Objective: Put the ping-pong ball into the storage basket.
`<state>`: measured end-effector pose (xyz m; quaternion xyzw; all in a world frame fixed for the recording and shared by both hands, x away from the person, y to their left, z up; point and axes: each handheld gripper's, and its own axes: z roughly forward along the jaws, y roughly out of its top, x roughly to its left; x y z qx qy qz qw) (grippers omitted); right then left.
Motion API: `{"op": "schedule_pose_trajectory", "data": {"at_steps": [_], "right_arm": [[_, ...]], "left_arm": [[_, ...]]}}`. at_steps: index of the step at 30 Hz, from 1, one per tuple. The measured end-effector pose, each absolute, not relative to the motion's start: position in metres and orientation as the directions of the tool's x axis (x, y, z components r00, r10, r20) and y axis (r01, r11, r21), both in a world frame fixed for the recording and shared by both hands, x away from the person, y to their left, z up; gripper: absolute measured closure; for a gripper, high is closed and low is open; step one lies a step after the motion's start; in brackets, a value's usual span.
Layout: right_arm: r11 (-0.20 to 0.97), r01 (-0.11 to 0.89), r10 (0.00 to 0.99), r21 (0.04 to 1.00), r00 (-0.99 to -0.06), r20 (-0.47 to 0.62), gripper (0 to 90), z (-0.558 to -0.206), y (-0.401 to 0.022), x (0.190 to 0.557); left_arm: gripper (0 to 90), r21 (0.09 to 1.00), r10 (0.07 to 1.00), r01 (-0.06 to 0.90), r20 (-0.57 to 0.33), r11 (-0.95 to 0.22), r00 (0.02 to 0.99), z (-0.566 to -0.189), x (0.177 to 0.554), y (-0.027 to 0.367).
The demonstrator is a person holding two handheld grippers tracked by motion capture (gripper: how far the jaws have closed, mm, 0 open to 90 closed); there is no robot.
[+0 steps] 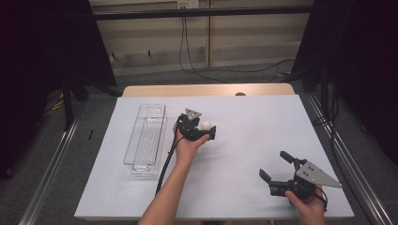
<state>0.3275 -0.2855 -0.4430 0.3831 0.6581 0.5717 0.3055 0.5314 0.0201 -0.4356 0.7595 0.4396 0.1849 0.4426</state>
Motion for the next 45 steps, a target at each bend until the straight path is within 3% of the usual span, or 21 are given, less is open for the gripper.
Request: {"op": "schedule_pose_trajectory", "data": {"at_steps": [22, 45], "right_arm": [[0.053, 0.154, 0.855, 0.987, -0.518, 0.035, 1.9, -0.443, -0.286, 0.328], [0.051, 0.161, 0.853, 0.986, -0.520, 0.041, 2.1, -0.444, -0.286, 0.328]], "left_arm": [[3.2, 0.827, 0.834, 0.513, -0.105, -0.229, 0.542, -0.445, 0.542, 0.010], [9.9, 0.825, 0.841, 0.522, -0.114, -0.217, 0.529, -0.447, 0.550, 0.011]]}}
